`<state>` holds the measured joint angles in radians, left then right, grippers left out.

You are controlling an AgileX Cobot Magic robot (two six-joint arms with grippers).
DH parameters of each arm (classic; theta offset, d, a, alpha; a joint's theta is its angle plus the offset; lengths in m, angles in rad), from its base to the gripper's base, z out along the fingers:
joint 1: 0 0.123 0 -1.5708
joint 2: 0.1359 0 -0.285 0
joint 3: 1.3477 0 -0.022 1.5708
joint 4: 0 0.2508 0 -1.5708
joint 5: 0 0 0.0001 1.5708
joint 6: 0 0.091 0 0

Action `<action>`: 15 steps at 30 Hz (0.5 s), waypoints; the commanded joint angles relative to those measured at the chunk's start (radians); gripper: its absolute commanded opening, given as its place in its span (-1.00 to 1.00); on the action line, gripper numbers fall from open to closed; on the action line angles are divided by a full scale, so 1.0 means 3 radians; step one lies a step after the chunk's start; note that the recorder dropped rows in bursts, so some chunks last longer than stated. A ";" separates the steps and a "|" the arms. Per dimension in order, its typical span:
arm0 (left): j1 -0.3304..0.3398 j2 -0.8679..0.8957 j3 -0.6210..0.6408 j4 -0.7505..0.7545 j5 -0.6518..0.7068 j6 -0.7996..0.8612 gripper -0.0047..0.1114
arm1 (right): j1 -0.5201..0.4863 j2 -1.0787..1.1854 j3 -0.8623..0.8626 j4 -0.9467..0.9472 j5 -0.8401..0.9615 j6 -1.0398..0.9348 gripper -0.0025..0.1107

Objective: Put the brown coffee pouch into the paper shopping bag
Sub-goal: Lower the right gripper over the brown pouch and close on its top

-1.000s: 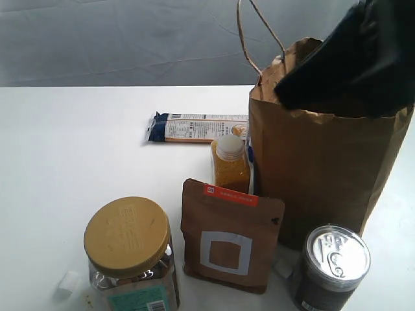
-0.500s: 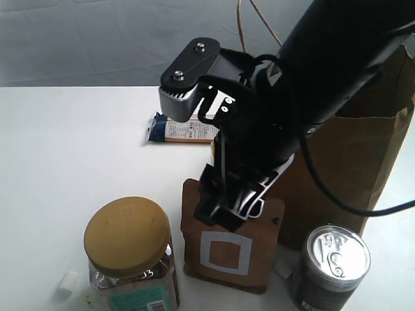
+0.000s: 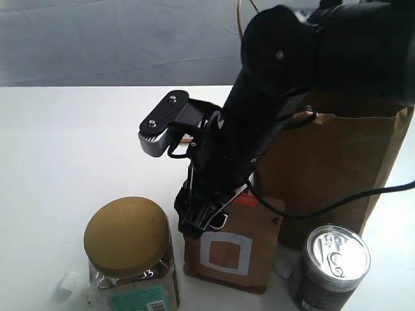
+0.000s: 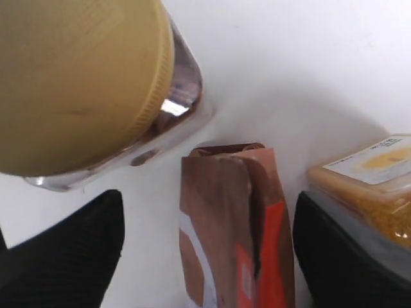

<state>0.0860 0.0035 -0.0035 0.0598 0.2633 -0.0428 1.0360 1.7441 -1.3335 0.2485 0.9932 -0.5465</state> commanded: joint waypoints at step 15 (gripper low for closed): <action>0.0012 -0.0012 0.0012 0.0013 -0.0013 -0.0009 -0.92 | 0.0011 0.0340 -0.0019 -0.0686 0.0093 0.0576 -0.96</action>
<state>0.0860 0.0035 -0.0035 0.0598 0.2633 -0.0428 1.0376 1.8451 -1.3440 0.1180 0.9978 -0.4046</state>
